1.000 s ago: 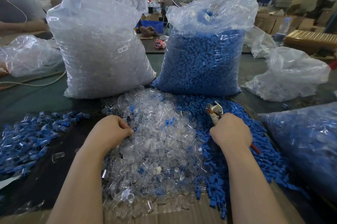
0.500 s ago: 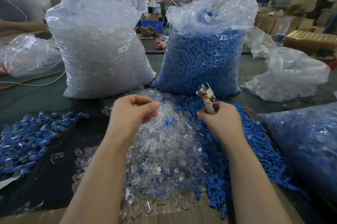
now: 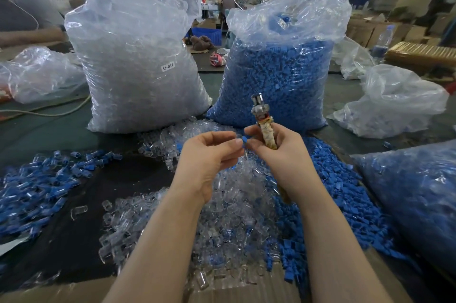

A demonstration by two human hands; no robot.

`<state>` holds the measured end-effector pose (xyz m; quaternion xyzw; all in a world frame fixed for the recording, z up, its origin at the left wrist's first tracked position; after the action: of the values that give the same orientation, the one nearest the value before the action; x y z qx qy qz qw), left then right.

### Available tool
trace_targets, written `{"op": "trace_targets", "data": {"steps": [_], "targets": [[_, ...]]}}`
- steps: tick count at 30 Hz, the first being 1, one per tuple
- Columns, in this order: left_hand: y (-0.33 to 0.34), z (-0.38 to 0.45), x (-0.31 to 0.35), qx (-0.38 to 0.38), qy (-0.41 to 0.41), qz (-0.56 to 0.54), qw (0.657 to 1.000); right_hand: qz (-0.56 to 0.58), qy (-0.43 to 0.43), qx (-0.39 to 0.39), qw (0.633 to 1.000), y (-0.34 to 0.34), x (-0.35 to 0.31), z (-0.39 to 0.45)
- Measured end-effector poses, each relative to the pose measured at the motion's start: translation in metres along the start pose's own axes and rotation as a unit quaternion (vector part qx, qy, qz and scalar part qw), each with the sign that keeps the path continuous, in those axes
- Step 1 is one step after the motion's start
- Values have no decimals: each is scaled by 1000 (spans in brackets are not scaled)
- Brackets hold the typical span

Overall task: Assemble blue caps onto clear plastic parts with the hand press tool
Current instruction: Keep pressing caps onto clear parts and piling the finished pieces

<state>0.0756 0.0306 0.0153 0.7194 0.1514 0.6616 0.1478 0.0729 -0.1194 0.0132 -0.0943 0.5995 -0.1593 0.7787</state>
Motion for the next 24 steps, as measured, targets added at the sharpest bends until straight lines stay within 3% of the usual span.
{"op": "trace_targets", "data": {"steps": [6,13,24], "targets": [[1,-2,2,-3,-3,-3,1000,-64,-18,-15,998,5,1,-2],[3,-4,2,4,3,5,1000,-43,8,24,999,3,3,-1],[4,-6,3,7,-13,4,1000,-26,1,-6,1000,2,-1,-2]]}}
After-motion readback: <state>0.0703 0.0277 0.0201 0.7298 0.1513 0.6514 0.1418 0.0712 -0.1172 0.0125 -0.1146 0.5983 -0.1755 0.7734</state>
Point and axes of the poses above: each hand's wrist, its own z-axis towards the middle knuckle, its own y-axis out of the palm, x = y × z, the point moved 1 cm from there along z, towards the middle knuckle, and after that the axes turned 8 degrees about -z, right-handed, at the moved point
